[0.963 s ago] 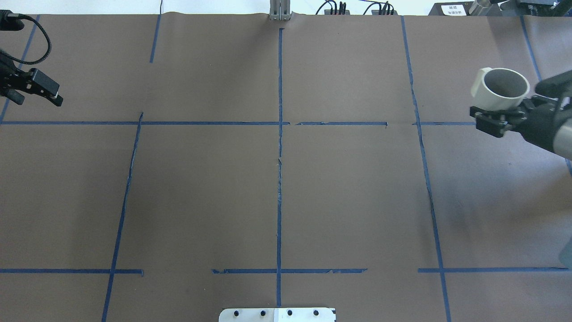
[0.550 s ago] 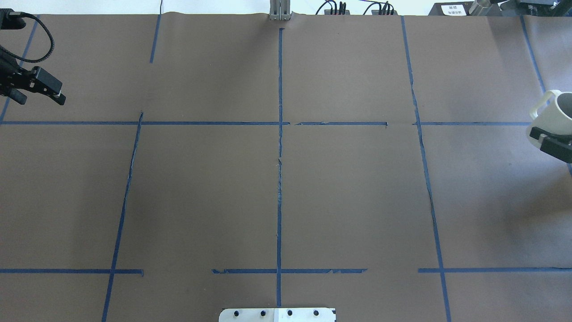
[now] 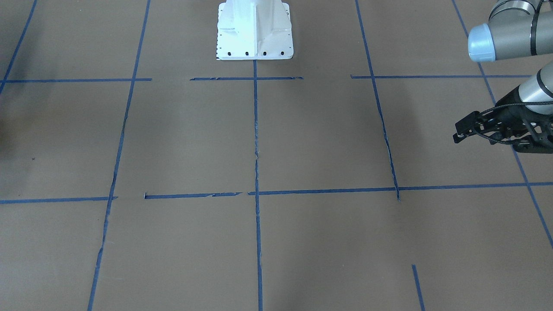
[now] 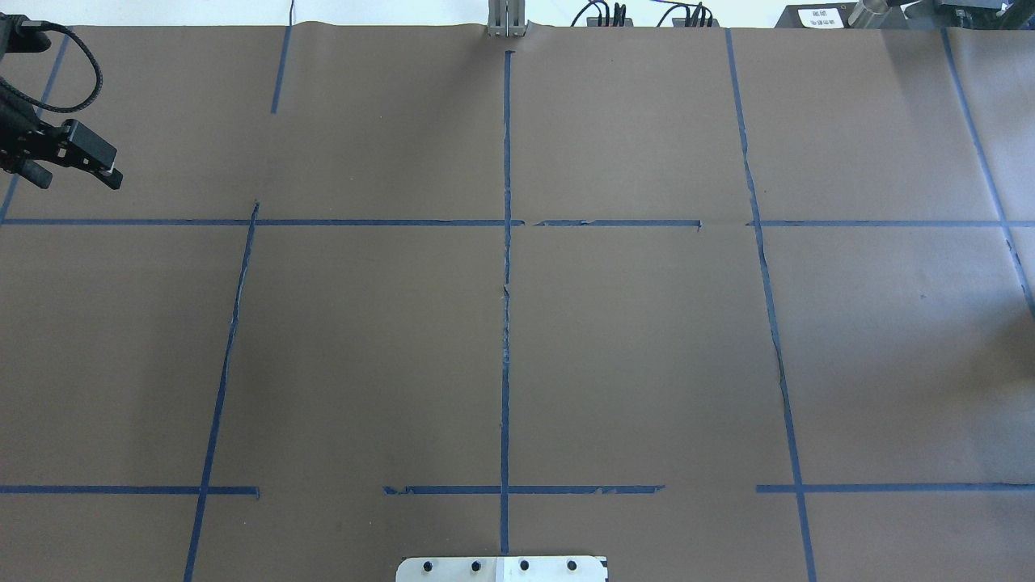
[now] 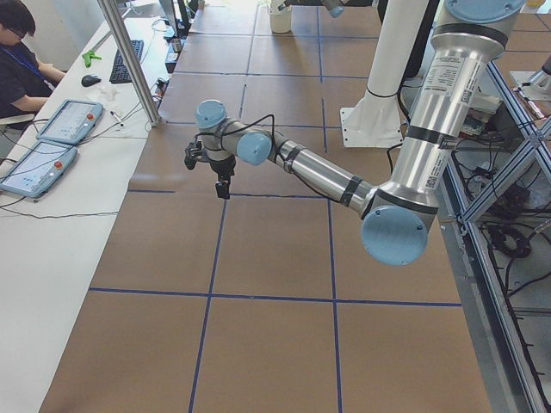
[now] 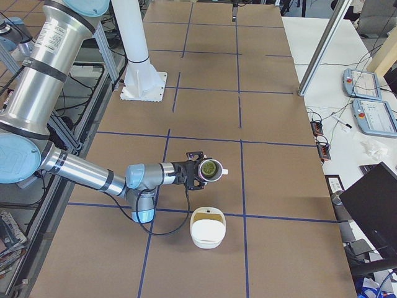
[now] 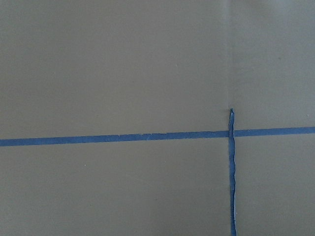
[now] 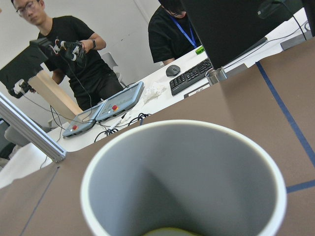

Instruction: Left arm hands cup to right arm to dump lemon

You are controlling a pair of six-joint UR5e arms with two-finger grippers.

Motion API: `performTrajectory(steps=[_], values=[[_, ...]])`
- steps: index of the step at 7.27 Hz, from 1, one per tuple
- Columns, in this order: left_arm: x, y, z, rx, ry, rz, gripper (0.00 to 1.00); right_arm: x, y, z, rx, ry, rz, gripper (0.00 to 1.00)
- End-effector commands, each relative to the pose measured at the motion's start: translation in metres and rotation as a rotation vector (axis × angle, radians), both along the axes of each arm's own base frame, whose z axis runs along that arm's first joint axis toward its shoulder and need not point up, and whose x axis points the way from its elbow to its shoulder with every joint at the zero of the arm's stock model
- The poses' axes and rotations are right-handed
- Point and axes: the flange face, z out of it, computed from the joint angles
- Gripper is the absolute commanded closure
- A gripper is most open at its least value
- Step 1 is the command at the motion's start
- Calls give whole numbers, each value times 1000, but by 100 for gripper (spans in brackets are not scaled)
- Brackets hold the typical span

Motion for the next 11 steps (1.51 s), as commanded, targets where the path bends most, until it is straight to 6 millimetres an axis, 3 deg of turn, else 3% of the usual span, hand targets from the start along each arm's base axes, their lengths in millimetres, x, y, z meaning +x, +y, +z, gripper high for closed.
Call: performTrajectory(steps=[1,4,6,11], values=[[0,0,-3,3,3,-2,0,21,9,17,-101,-298,47,95],[1,-2,-9,12,6,-2,0,33,2,31,-184,-613,72,95],[1,-2,-9,12,6,-2,0,38,-13,29,-230,-825,80,94],[1,-2,-9,12,6,-2,0,60,-3,35,-252,-1240,64,92]])
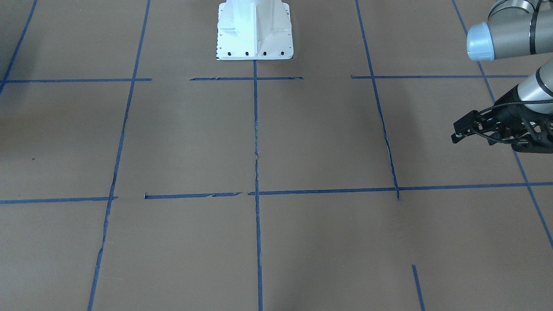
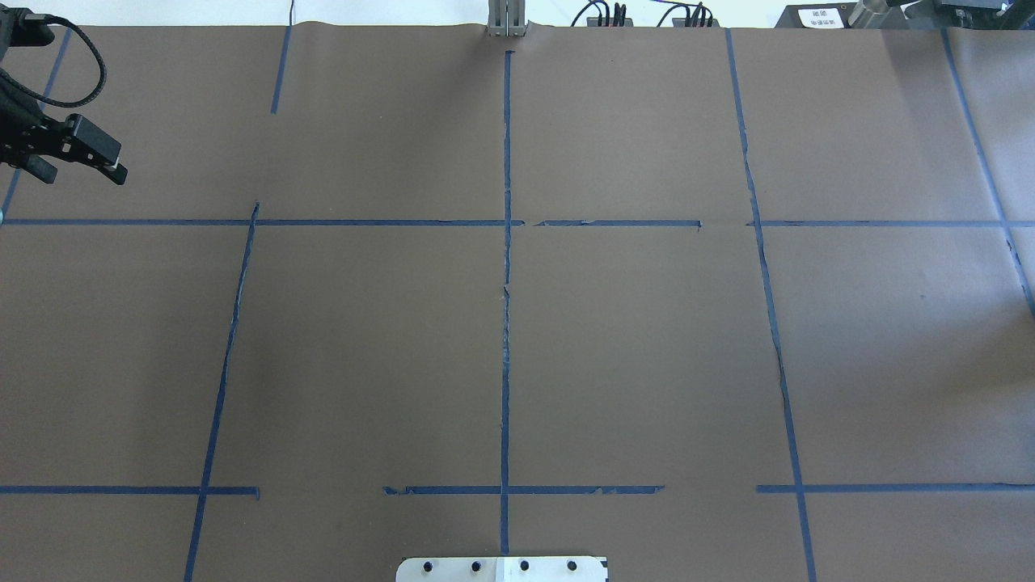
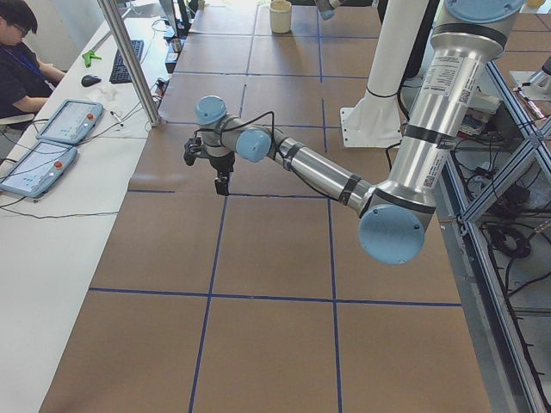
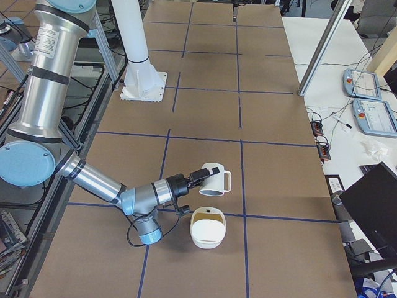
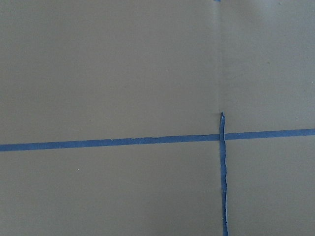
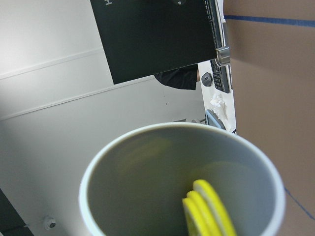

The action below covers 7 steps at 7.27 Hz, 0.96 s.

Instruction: Left arm hands cup to right arm to dump lemon

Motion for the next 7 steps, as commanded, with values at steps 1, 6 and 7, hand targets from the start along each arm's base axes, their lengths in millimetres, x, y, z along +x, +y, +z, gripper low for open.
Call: performTrajectory(steps=[1,6,7], values=[[0,0,0,-1,0,0,0,7,0,4,-20,-172,19,92],[-1,2,-11,16,9,0,0,23,10,6,-12,-410,43,84],[-1,3,-11,10,5,-1,0,23,11,6,-13,-411,43,83]])
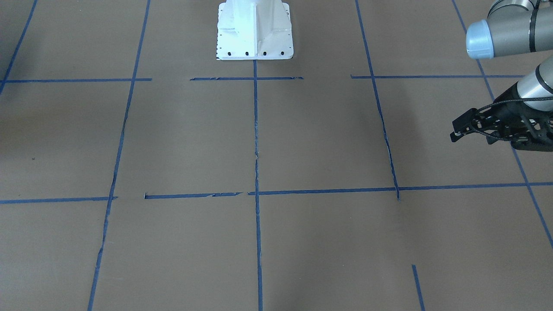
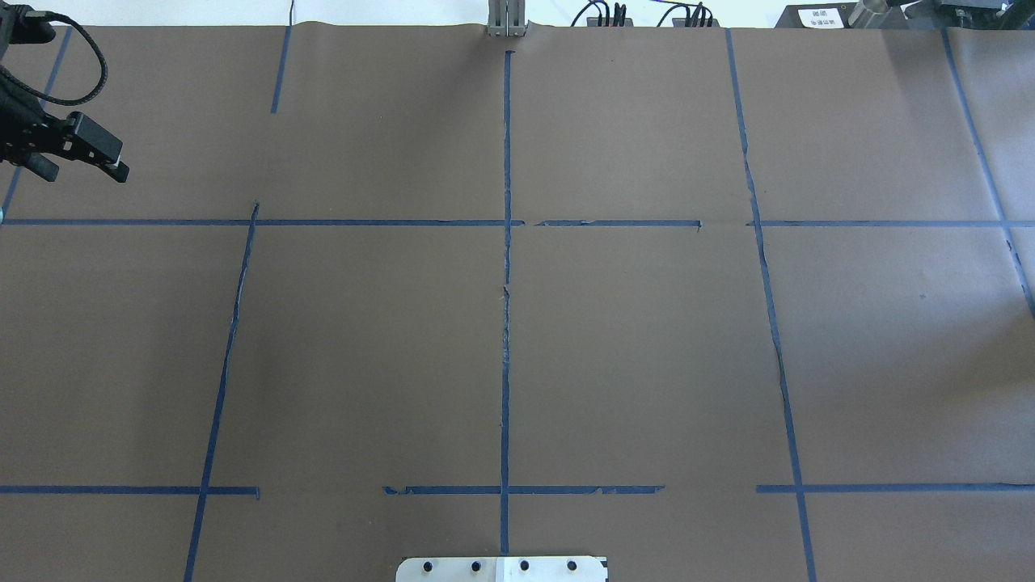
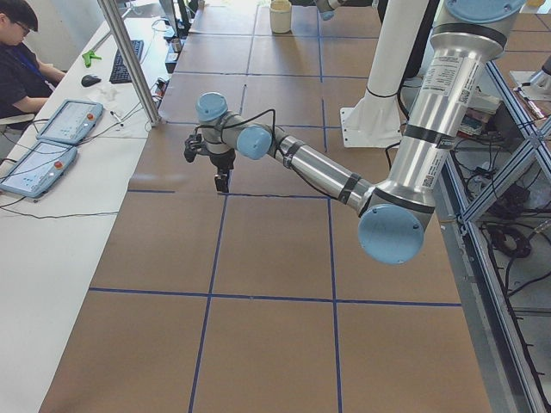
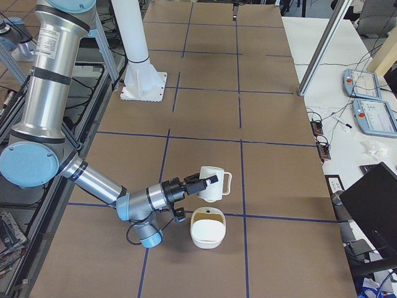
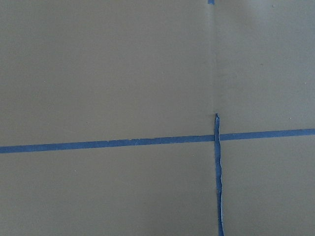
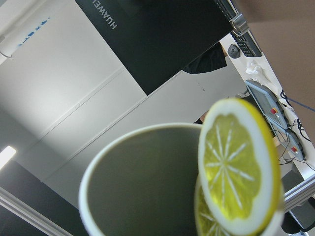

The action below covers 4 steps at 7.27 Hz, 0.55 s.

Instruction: Left arm hands cup to right arm to dump lemon

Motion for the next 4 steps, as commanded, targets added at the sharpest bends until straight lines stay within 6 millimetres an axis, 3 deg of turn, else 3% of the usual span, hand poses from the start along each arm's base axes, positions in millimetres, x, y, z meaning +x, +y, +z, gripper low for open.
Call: performTrajectory(steps=[1,4], values=[[-1,2,-5,-4,-2,0,0,2,1,0,5,-21,6,83],[0,3,-4,-7,-4,1,0,1,1,1,3,-22,4,82]])
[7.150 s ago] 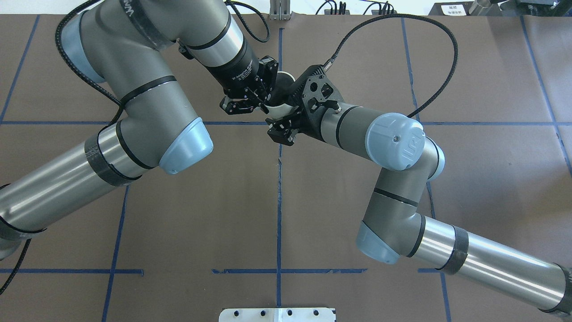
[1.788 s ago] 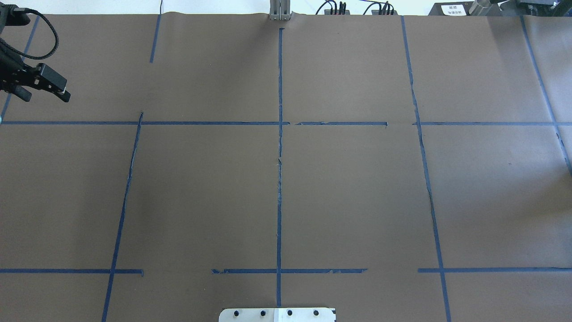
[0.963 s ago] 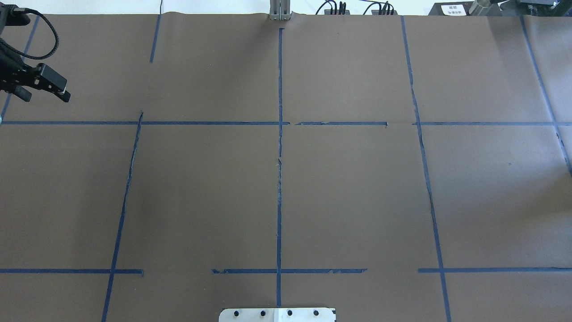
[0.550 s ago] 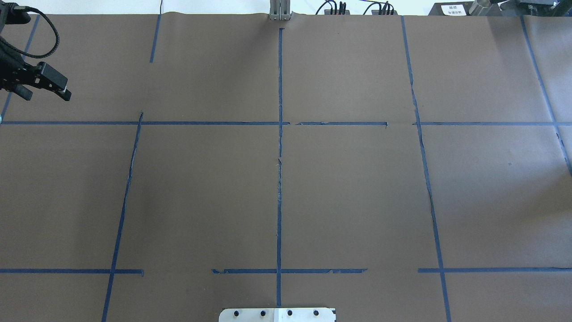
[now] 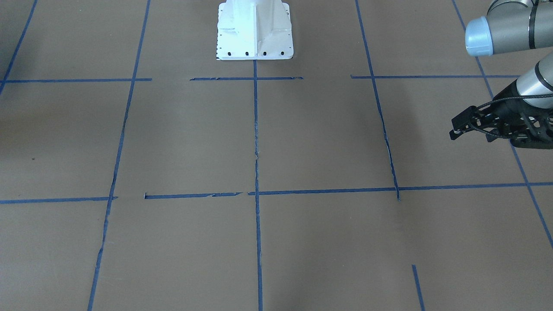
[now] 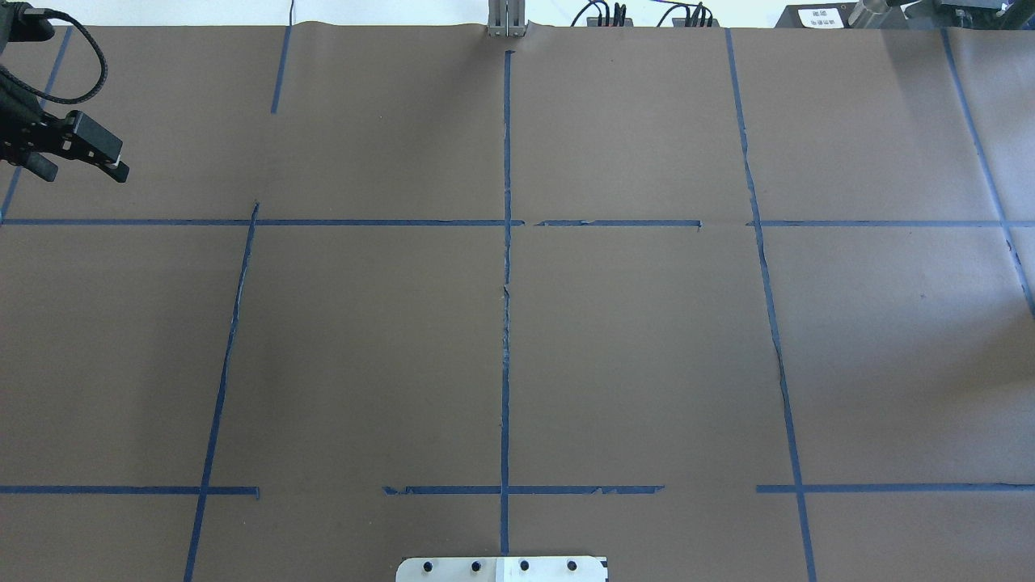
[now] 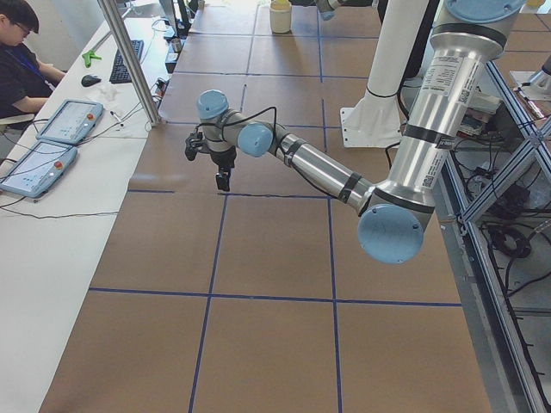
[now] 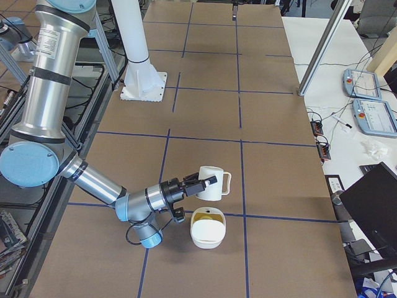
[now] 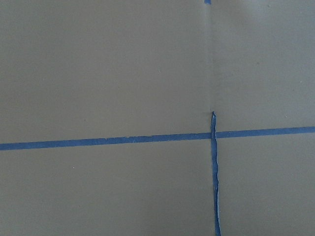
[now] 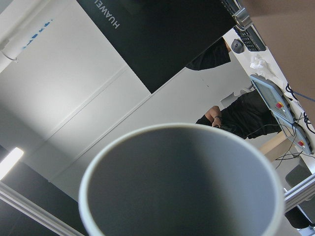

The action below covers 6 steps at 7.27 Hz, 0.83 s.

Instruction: Left arm hands cup to right arm to dump lemon

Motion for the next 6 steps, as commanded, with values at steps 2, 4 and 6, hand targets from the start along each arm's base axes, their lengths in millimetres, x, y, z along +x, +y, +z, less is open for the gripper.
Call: performTrajectory(steps=[2,4,6], values=[[0,0,0,0,0,0,0,0,0,0,-5,18,4,81],[0,0,0,0,-1,1,0,-10,-7,-1,-37,103,-45,81],[4,1,1,-3,-1,6,0,-19,-10,-8,-31,233,-80,81]])
